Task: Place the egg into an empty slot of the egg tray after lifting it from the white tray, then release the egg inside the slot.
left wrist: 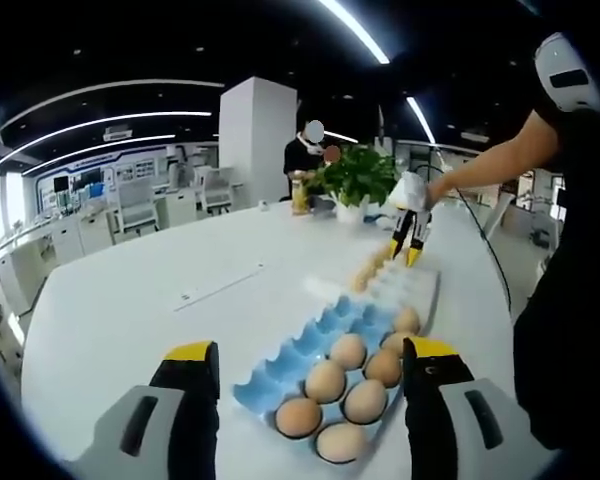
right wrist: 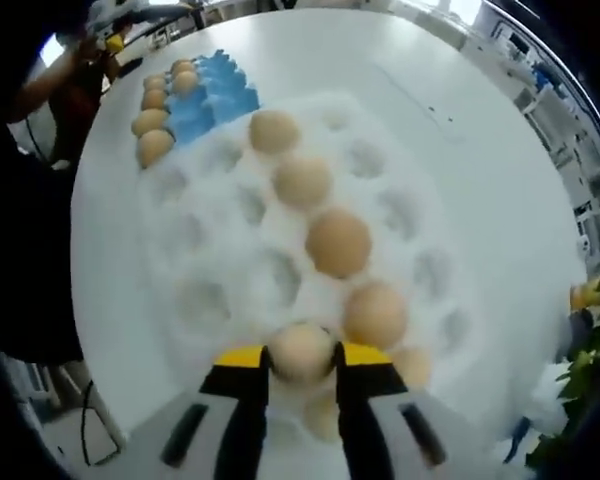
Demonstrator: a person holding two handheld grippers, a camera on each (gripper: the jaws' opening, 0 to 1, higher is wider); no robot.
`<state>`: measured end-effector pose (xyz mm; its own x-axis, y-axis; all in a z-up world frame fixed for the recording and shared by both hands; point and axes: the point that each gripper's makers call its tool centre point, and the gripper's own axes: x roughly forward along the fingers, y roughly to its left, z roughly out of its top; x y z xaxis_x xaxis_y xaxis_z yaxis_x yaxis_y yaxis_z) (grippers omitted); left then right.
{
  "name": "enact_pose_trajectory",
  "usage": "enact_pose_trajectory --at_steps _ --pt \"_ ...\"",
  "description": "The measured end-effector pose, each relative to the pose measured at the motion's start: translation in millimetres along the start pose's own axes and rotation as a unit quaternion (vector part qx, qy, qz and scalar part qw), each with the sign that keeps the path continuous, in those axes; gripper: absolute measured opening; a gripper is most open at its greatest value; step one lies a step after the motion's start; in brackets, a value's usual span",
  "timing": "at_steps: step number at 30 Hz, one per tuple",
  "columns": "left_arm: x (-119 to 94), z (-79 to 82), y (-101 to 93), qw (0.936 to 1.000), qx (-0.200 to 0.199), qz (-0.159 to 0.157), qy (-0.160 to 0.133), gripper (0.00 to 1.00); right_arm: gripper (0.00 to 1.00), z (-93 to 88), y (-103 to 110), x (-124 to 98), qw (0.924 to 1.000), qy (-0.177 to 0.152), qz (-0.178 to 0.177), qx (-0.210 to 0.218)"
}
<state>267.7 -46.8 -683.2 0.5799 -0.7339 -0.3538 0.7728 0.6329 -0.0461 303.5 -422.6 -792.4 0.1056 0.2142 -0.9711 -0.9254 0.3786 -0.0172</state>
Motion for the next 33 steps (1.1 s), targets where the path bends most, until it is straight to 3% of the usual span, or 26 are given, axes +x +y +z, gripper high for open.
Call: enact_pose_trajectory --at_steps 10,20,33 --pt "-0.2 0.8 3.2 1.0 0.0 0.002 -0.002 0.76 0.25 22.2 9.5 -30.2 0.9991 -0.042 0.001 0.008" --pt "-2.7 -1.2 2.3 1.0 0.001 0.003 0.001 0.75 0.25 49.3 26.6 -21.5 0.9982 -0.049 0.017 -0.03" --pt "-3.9 -2.0 1.4 1.0 0.0 0.005 0.0 0.76 0.25 59.6 33.6 -18.5 0.9971 -0.052 0.028 -0.049"
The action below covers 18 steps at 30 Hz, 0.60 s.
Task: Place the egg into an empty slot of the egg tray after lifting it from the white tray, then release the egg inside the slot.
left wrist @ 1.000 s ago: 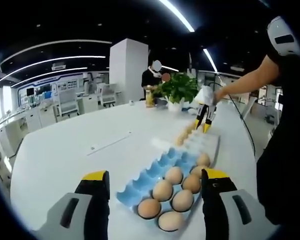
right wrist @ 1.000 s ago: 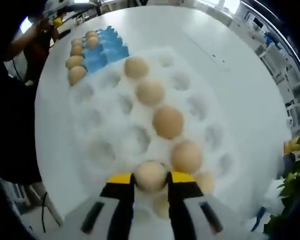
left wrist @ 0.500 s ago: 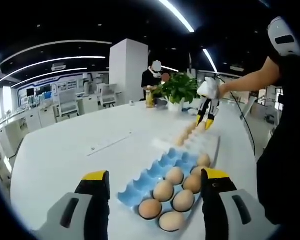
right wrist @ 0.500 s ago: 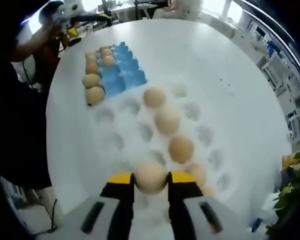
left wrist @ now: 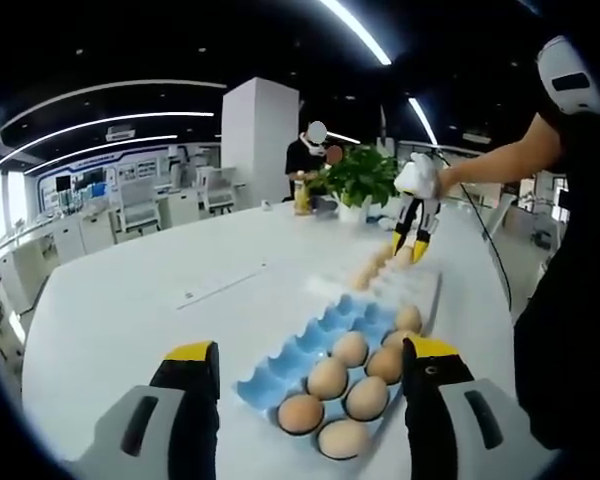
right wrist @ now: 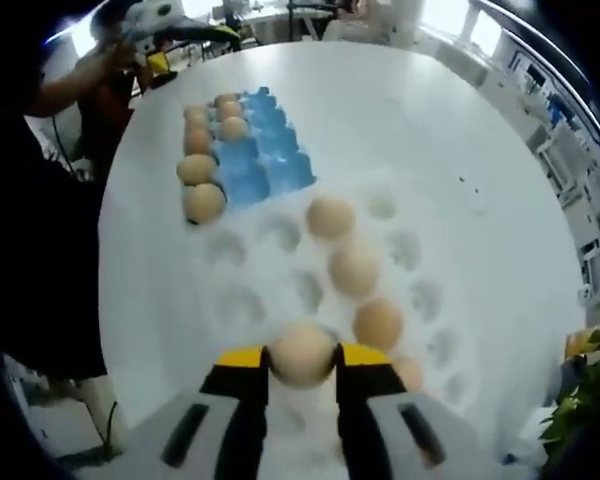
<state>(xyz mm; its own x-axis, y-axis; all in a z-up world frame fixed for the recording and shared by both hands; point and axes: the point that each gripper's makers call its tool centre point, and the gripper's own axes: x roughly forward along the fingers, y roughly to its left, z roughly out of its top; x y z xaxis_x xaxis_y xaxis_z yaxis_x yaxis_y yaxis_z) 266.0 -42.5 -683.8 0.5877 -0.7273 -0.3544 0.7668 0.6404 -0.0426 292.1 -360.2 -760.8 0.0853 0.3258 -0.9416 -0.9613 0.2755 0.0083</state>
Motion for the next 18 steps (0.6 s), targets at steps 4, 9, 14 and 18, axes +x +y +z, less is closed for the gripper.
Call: enact_pose_trajectory --at_steps 4,9,14,18 --pt "0.9 -0.3 -0.7 1.0 -0.001 -0.001 0.0 0.75 0.25 3.0 0.3 2.2 1.0 0.0 0.004 -0.005" --pt "1.6 -0.9 -0.6 1.0 -0.001 -0.002 0.0 0.75 0.25 10.4 1.9 5.3 0.9999 -0.002 0.007 -0.013" --pt "0.8 -1.3 0.6 1.0 -0.001 -0.001 0.0 0.75 0.25 21.8 8.0 10.0 0.9996 -0.005 0.014 -0.024" --pt "-0.1 -1.7 1.0 1.0 -0.002 0.0 0.0 0.75 0.26 32.9 11.9 15.1 0.9991 -0.011 0.02 -0.036"
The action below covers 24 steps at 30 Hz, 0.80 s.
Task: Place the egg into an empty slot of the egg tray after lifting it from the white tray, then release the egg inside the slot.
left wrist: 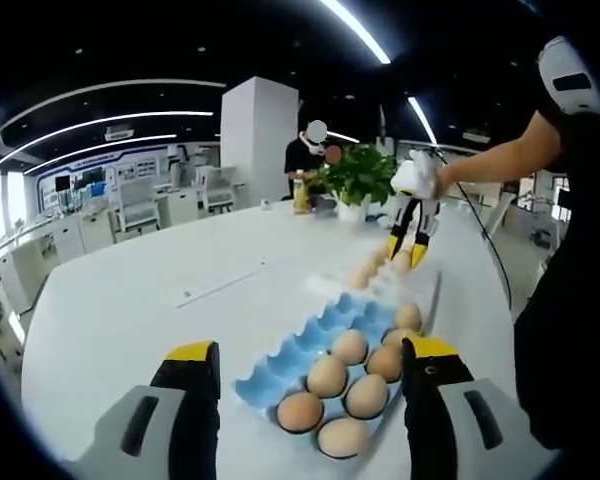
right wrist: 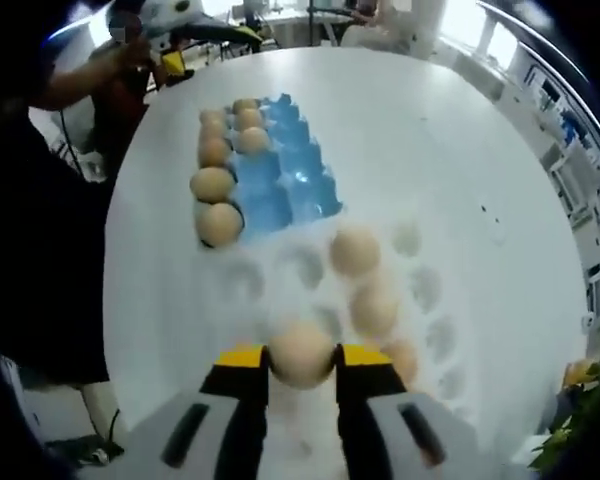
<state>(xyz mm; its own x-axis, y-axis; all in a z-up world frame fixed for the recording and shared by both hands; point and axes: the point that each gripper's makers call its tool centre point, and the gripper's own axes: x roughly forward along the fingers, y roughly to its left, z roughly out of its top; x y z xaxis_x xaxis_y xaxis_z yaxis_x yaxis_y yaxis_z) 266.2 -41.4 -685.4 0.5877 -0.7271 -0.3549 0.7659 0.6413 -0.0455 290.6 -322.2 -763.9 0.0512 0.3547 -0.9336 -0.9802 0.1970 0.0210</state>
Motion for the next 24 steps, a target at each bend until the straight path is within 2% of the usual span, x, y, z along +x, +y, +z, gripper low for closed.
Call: enact_pose_trajectory --at_steps 10,24 --pt "-2.3 -0.2 1.4 1.0 0.001 0.003 0.001 0.75 0.26 32.9 7.5 12.9 0.9993 -0.018 0.013 -0.029" --pt "-4.7 1.8 4.1 1.0 0.002 0.006 -0.002 0.75 0.26 60.9 15.3 22.7 0.9979 -0.034 0.026 -0.049"
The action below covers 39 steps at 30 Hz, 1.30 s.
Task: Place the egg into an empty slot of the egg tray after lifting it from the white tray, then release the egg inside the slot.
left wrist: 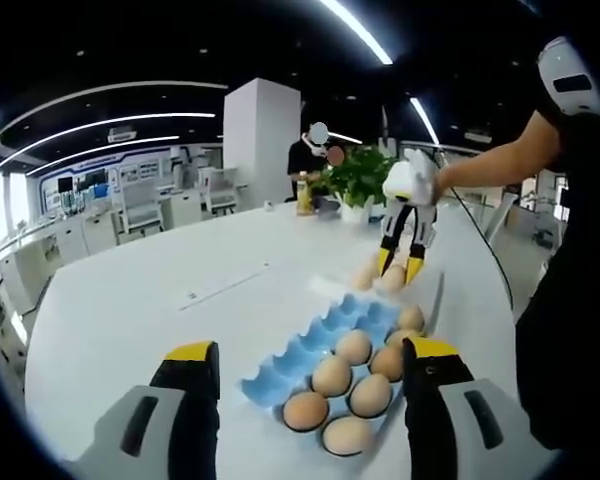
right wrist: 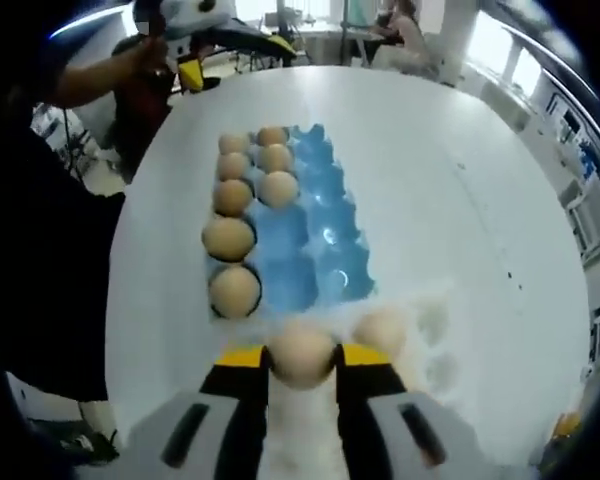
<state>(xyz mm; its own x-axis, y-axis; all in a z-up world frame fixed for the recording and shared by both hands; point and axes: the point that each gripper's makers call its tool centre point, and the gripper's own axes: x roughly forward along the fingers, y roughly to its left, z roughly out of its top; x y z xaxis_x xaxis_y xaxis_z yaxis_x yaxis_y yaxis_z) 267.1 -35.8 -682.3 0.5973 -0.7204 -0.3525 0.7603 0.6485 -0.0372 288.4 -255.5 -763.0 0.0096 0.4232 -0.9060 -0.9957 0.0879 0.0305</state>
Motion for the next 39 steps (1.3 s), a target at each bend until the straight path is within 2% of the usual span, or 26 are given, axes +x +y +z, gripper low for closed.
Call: enact_pose_trajectory --at_steps 30,39 --pt "-2.2 -1.1 2.9 1.0 0.0 0.002 0.0 0.75 0.26 60.2 17.3 28.8 0.9976 -0.028 0.032 -0.054" --pt "-3.8 -0.5 3.7 1.0 -0.001 0.004 -0.003 0.75 0.26 71.3 19.2 35.4 0.9966 -0.034 0.037 -0.065"
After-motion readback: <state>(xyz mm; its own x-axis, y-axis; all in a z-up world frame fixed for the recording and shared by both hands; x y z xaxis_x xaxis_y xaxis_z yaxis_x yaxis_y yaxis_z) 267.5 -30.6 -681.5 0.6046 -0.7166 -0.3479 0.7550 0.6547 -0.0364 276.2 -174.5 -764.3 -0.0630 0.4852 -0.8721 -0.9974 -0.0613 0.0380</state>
